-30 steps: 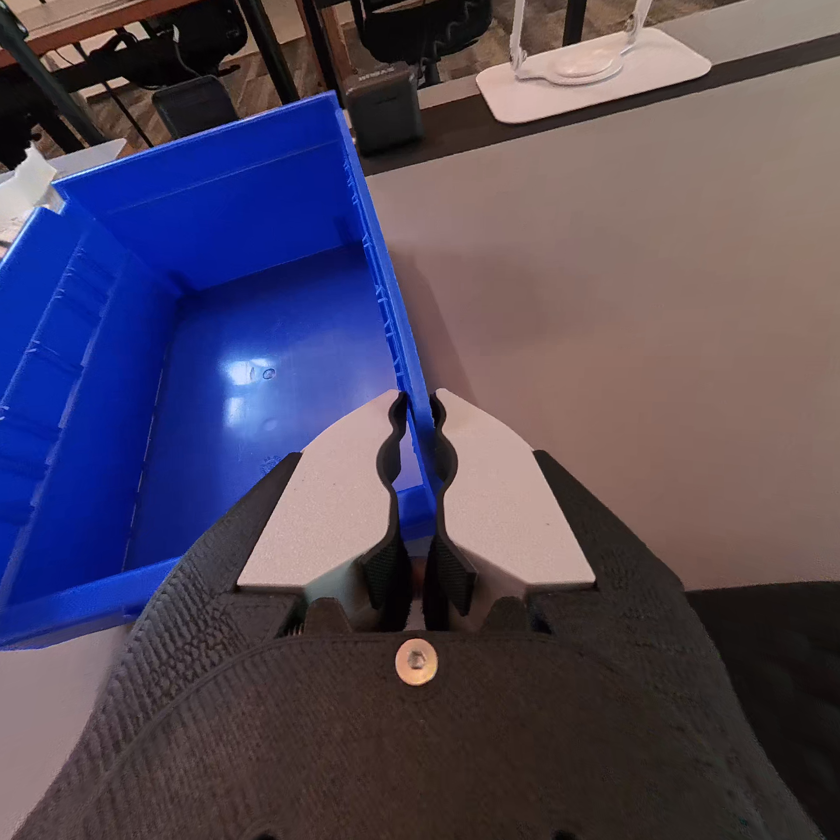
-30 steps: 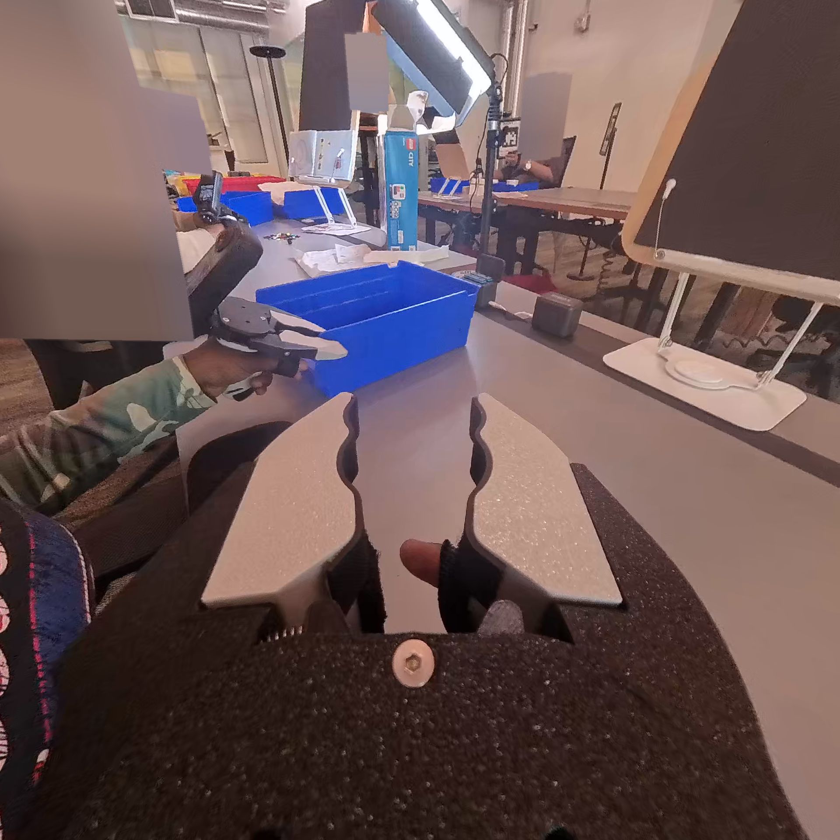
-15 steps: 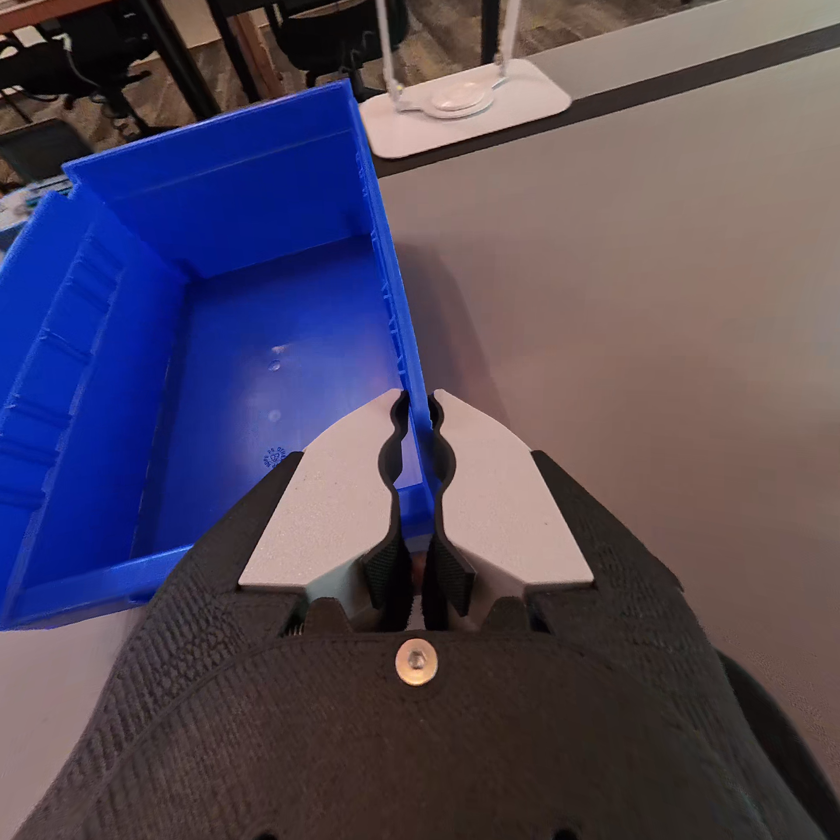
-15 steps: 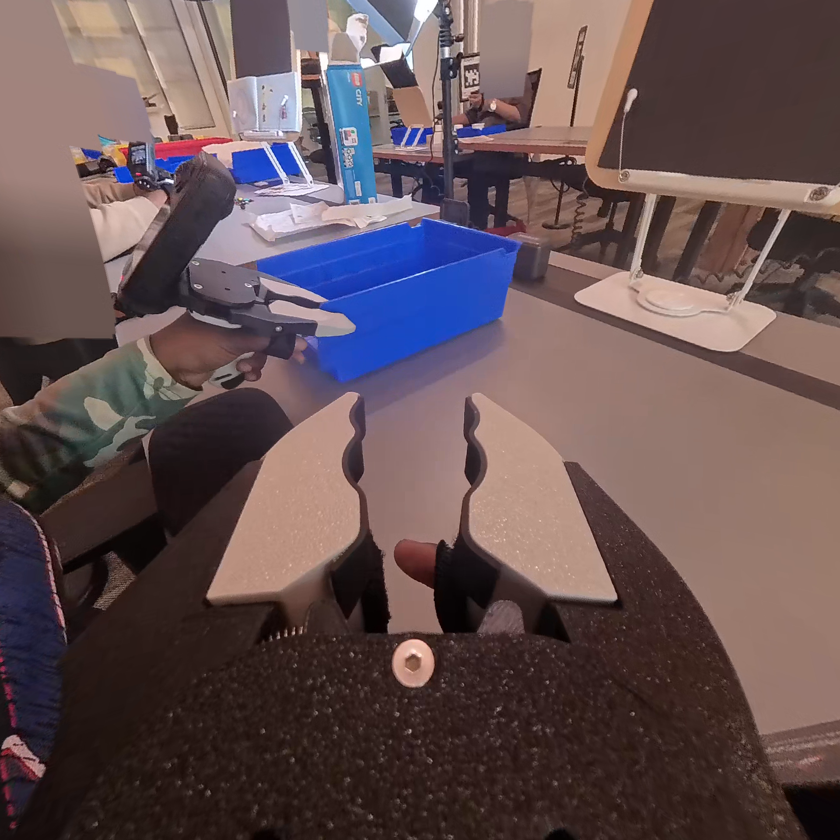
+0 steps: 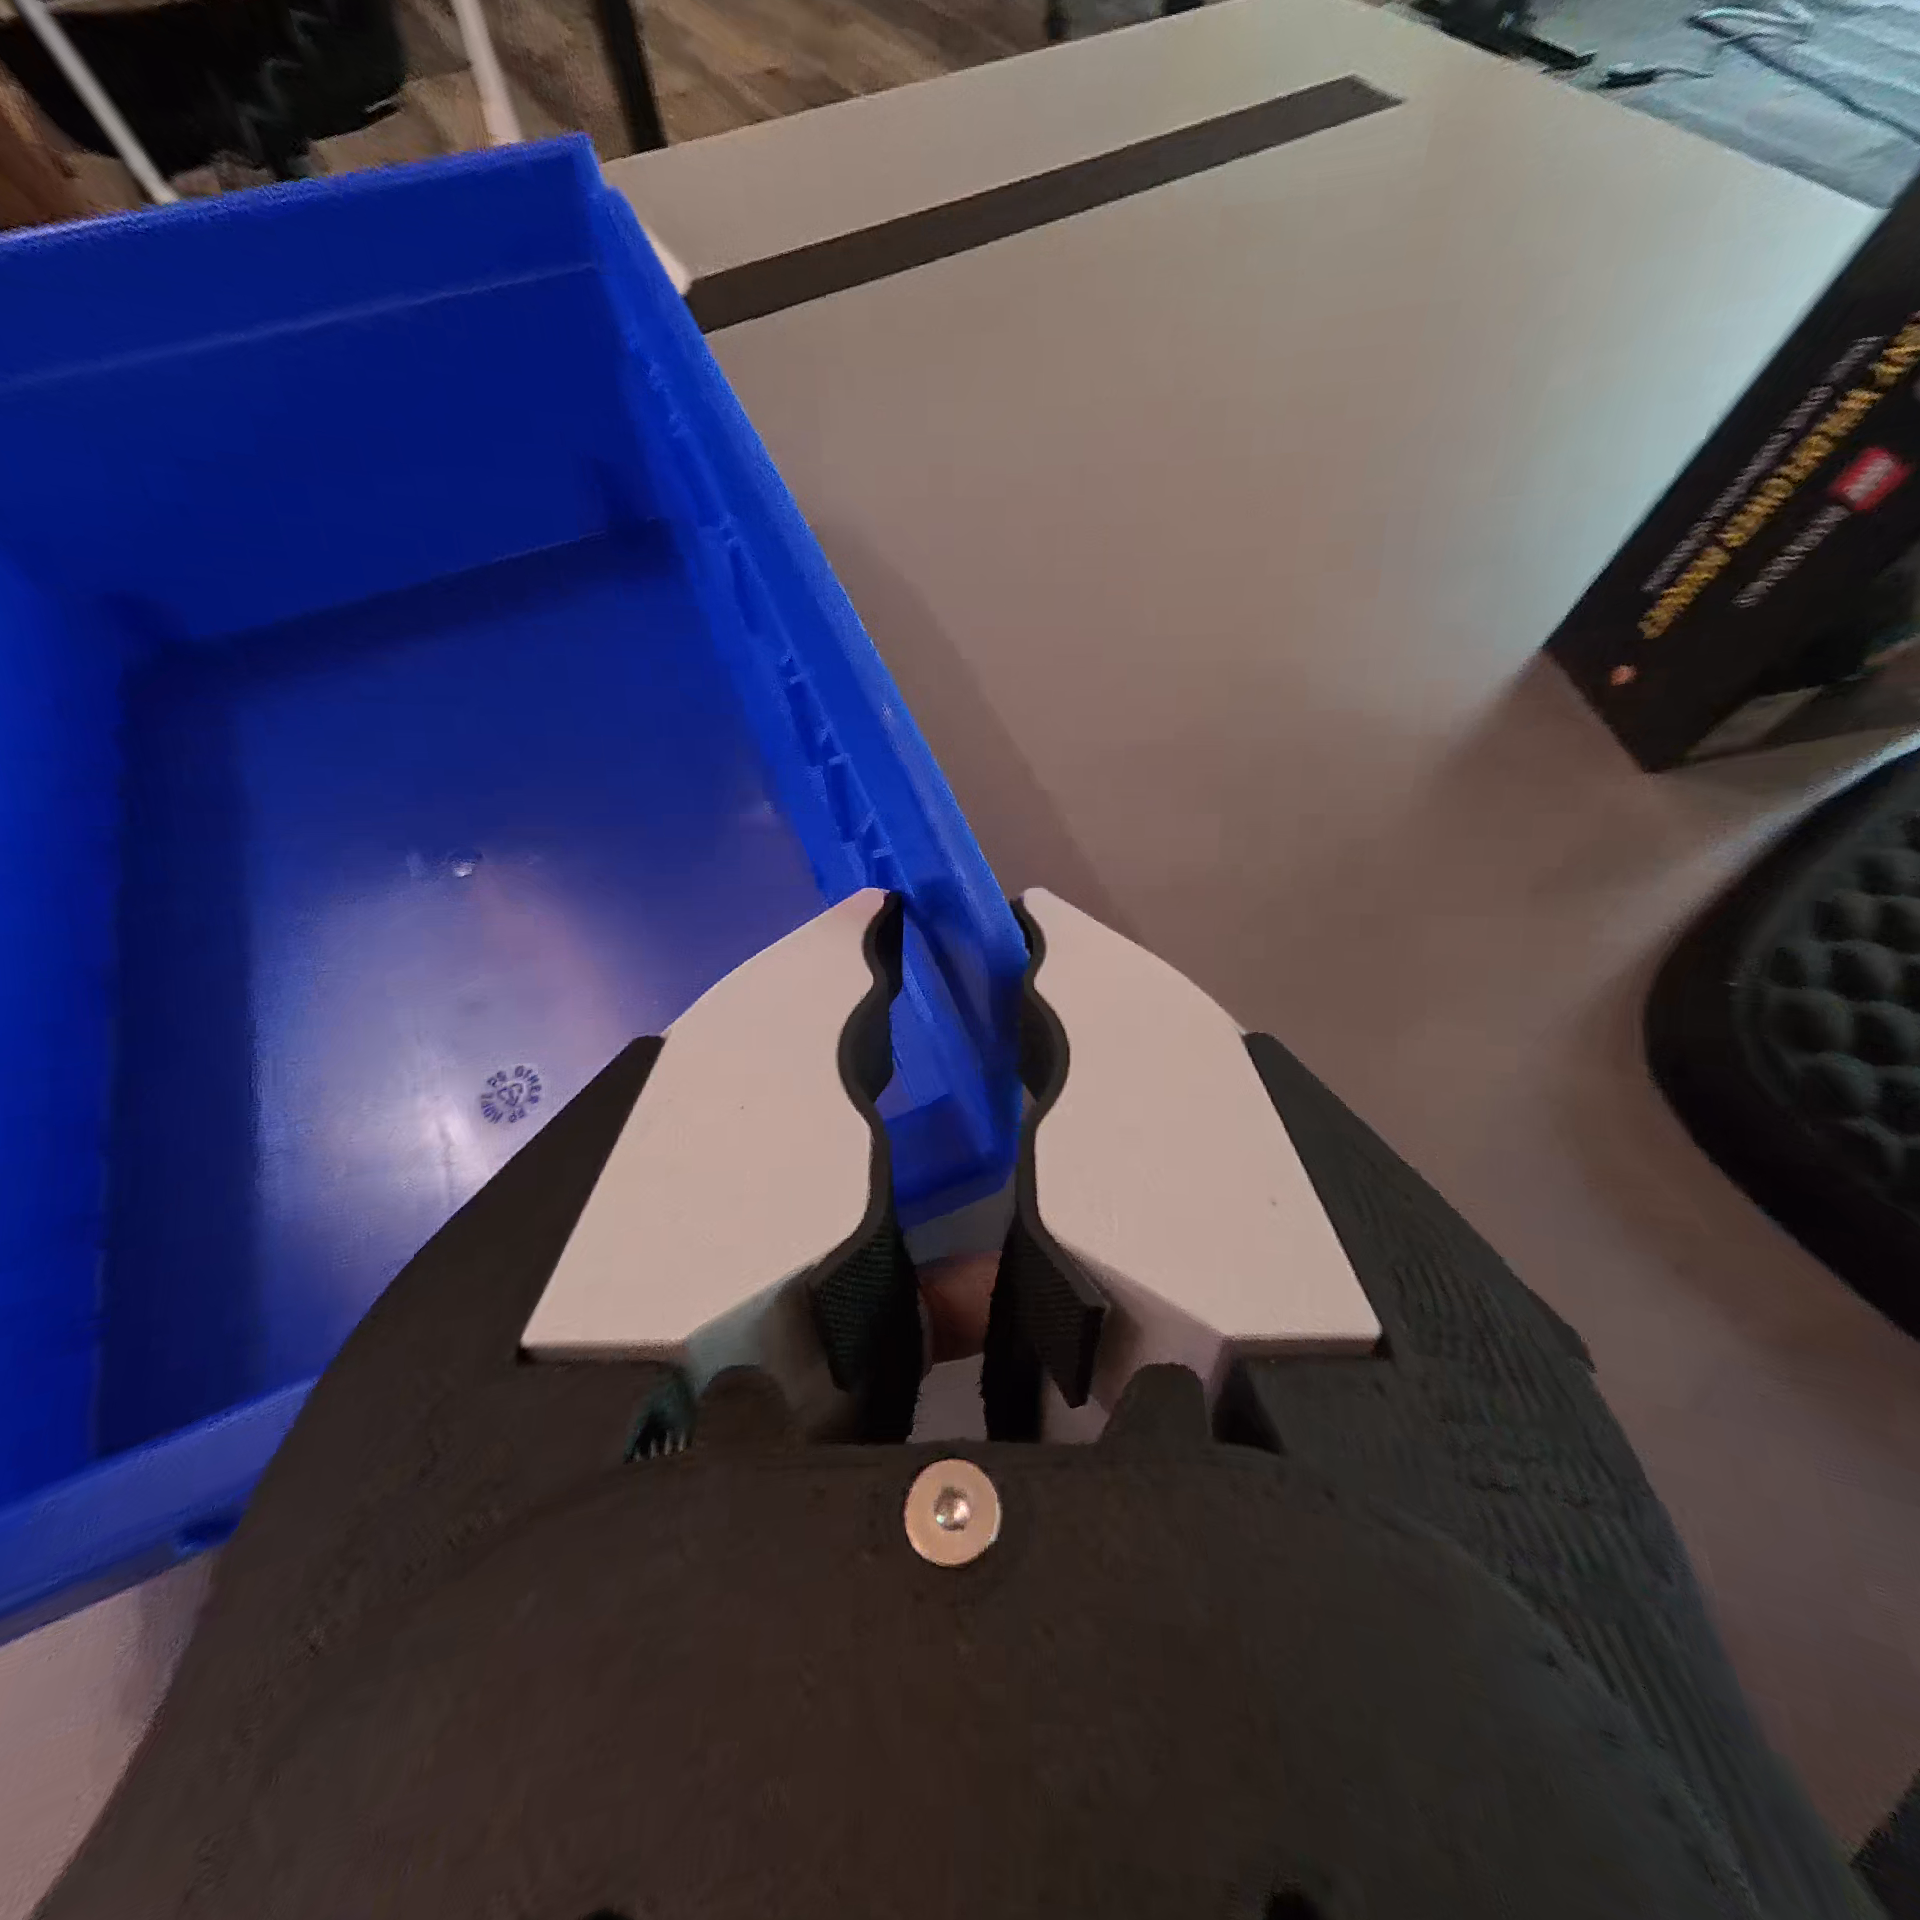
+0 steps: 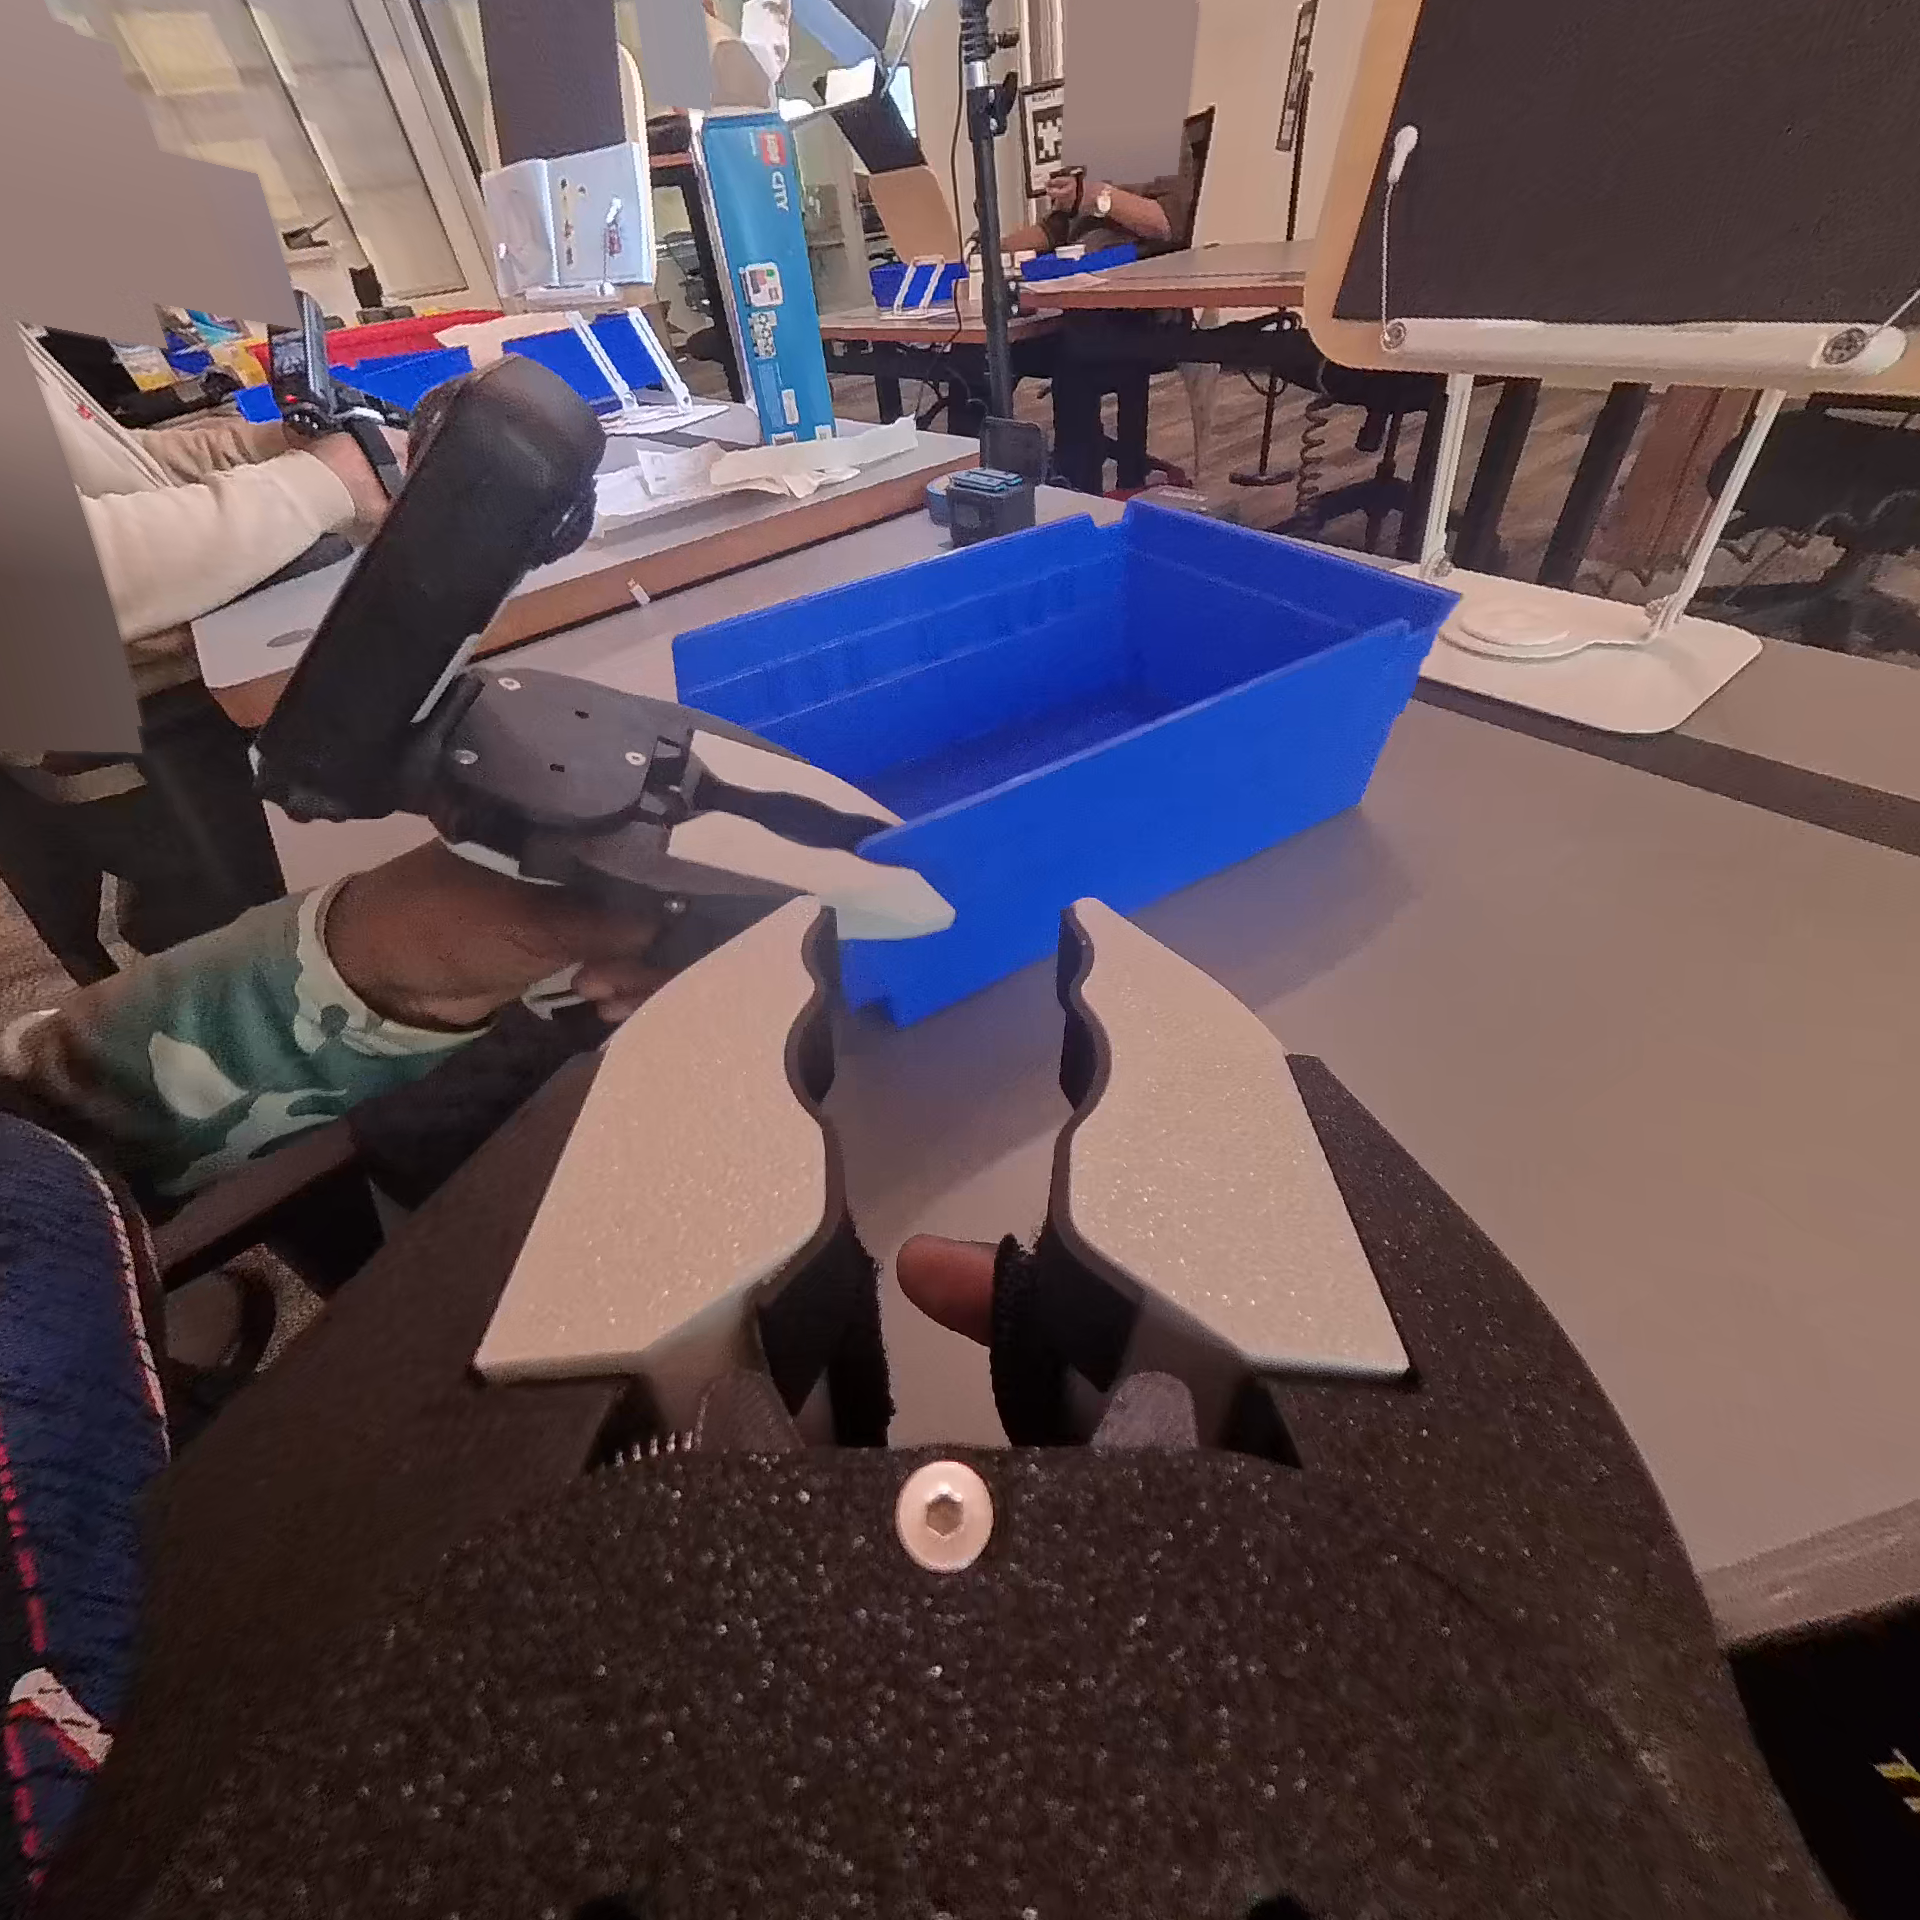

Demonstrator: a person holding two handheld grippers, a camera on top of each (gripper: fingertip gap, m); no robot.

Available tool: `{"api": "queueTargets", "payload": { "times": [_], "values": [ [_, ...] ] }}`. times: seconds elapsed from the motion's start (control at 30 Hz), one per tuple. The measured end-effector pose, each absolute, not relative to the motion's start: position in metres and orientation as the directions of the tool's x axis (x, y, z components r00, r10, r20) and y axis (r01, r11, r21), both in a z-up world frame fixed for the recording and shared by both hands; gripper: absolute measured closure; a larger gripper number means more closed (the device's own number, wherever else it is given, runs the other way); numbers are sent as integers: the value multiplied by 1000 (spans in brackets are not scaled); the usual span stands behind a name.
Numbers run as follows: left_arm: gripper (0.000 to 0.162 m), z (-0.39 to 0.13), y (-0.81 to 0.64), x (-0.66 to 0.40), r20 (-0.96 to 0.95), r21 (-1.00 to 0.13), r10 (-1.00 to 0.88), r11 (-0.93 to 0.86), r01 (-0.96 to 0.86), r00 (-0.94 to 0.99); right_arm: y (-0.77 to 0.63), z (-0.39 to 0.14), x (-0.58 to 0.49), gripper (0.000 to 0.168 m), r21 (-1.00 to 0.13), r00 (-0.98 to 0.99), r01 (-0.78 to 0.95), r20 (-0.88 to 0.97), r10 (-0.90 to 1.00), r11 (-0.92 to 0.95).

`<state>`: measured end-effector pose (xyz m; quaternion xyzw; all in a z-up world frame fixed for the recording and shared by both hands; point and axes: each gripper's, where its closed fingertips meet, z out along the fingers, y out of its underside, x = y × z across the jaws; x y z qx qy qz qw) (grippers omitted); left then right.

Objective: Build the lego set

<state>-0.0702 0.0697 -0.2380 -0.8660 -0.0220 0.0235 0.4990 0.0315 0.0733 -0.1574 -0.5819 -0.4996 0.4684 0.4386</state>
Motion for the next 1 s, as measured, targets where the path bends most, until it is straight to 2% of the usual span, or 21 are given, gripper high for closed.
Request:
{"api": "queueTargets", "payload": {
  "times": [0.07,0.13,0.23,0.3,0.4,0.5,0.57,0.67,0.7,0.73,0.77,0.83,0.87,1.0],
  "values": [
    [136,-235,76,-53,11,-886,2,-463,11,1000,75,-159,32,127,-978,70,170,-109,992,-120],
    [117,-222,78,-37,40,-922,-98,-387,-1,994,76,-159,32,125,-979,74,159,-116,990,-127],
    [102,-193,66,-39,-8,-966,-184,-252,-55,983,72,-159,26,112,-984,74,114,-131,989,-138],
    [99,-172,51,-74,-74,-978,-90,-188,-90,993,71,-167,18,96,-981,98,102,-154,983,-164],
    [92,-153,17,-155,-137,-982,207,-157,-105,969,65,-187,-2,75,-971,134,141,-174,976,-192],
    [88,-165,-19,-225,-194,-970,410,-215,-113,891,59,-206,-25,84,-958,170,218,-151,974,-187],
    [87,-186,-29,-247,-178,-959,420,-276,-62,890,60,-214,-38,89,-951,208,250,-131,969,-182],
    [88,-216,-25,-251,-86,-943,340,-331,34,936,71,-226,-52,98,-933,300,310,-85,950,-181],
    [89,-225,-23,-250,-55,-934,322,-351,66,945,74,-230,-55,101,-925,316,338,-63,947,-174],
    [99,-232,-21,-247,-35,-923,308,-375,88,951,76,-234,-58,106,-915,328,366,-42,944,-168],
    [115,-237,-19,-244,-29,-910,298,-402,98,954,77,-237,-61,111,-906,333,391,-24,942,-162],
    [149,-238,-17,-236,-38,-902,280,-423,88,959,75,-239,-65,134,-893,314,426,-3,949,-144],
    [156,-235,-15,-231,-40,-907,281,-413,83,959,75,-240,-65,143,-887,322,441,10,947,-141],
    [156,-225,-10,-210,-145,-915,288,-402,-18,947,96,-234,-47,155,-852,382,523,239,893,4]
  ]
}}
